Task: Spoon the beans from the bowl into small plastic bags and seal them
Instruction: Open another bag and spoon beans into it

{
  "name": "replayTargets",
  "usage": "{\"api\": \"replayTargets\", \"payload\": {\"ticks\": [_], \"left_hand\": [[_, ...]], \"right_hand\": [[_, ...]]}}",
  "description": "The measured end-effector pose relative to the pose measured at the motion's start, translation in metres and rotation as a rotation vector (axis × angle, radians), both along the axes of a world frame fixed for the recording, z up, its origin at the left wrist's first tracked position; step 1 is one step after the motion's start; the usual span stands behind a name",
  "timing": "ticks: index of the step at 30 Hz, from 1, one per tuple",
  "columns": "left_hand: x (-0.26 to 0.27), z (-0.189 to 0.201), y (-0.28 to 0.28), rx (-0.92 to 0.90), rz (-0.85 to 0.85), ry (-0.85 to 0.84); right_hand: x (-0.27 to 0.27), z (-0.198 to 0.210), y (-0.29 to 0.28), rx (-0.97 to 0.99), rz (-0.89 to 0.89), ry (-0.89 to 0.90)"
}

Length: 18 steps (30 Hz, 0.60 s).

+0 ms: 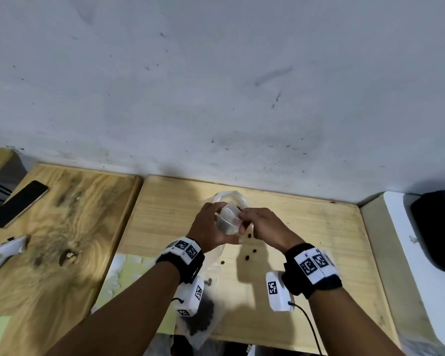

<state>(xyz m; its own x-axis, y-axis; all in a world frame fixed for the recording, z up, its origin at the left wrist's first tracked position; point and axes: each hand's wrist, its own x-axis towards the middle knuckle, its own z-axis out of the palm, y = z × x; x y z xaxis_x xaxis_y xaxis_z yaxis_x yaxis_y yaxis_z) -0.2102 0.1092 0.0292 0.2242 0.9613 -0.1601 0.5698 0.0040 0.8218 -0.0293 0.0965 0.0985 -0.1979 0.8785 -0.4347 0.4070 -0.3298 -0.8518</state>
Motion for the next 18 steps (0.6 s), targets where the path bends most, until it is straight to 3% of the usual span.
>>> {"api": "replayTargets", "payload": {"ticks": [5,10,14,18], "left_hand": [[0.004,0.018,0.007,-0.035,-0.051,-0.231],[0.007,0.035,0.016,-0.055,0.206,-0.338],[0.009,0.044,0.024,-0.013,0.24,-0.371],[0.008,0.044,0.025,-0.022,0.27,-0.423]], "right_hand": [[0.015,0.001,0.008,0.186,-0.095,-0.097],[0.021,0.003,0.011,0.427,-0.29,-0.124],[0.019,0.005,0.013,0.366,-0.474,0.026],[0.017,0.014,0.013,0.24,-0.42,0.144]]}}
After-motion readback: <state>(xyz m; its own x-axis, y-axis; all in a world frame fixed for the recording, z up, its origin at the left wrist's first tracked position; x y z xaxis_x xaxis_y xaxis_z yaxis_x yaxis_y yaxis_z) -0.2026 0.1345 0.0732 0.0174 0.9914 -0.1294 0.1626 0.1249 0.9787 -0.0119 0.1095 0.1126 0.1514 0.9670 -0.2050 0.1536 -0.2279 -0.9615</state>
